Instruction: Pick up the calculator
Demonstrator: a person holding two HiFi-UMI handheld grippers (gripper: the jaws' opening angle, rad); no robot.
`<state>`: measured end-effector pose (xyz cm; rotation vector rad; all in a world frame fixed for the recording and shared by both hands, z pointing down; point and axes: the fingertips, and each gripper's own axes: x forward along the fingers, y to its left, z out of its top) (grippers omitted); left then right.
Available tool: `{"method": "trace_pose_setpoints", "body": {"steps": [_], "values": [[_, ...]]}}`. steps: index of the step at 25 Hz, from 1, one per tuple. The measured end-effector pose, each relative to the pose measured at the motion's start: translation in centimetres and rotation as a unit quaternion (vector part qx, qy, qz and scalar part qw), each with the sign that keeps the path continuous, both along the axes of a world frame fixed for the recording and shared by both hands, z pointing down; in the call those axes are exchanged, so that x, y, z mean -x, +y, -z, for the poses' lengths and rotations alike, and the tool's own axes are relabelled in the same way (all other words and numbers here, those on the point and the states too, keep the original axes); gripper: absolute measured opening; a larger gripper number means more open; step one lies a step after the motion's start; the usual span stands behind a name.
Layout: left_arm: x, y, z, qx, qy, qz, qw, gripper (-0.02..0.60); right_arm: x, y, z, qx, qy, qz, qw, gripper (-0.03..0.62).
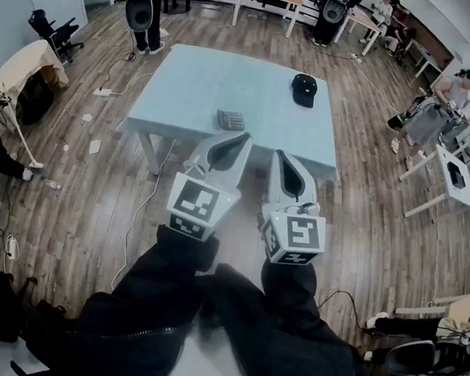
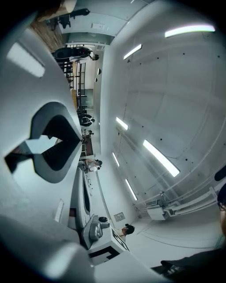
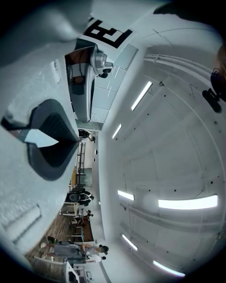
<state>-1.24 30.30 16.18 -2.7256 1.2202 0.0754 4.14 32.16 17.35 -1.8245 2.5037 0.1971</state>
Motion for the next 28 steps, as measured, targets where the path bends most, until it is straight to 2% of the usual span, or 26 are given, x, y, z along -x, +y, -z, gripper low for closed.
{"method": "trace_pose_setpoints", "body": {"steps": [14, 21, 28], "values": [[1.5, -0.9, -1.0, 0.016, 0.002, -0.003, 0.9999, -0.009, 0.6, -0.3, -0.9, 0.013, 0.007, -0.013, 1.000, -0.002], [2.5, -1.1, -2.8, 0.039, 0.005, -0.007, 0.9992, -0.009, 1.5, -0.4, -2.6, 0.036, 0.007, -0.019, 0.999, -0.001], [4.9, -1.3, -5.4, 0.066, 0.002, -0.012, 0.9978, -0.008, 4.0, -0.3, -4.9, 0.060, 0.009, -0.019, 0.998, 0.000]]}}
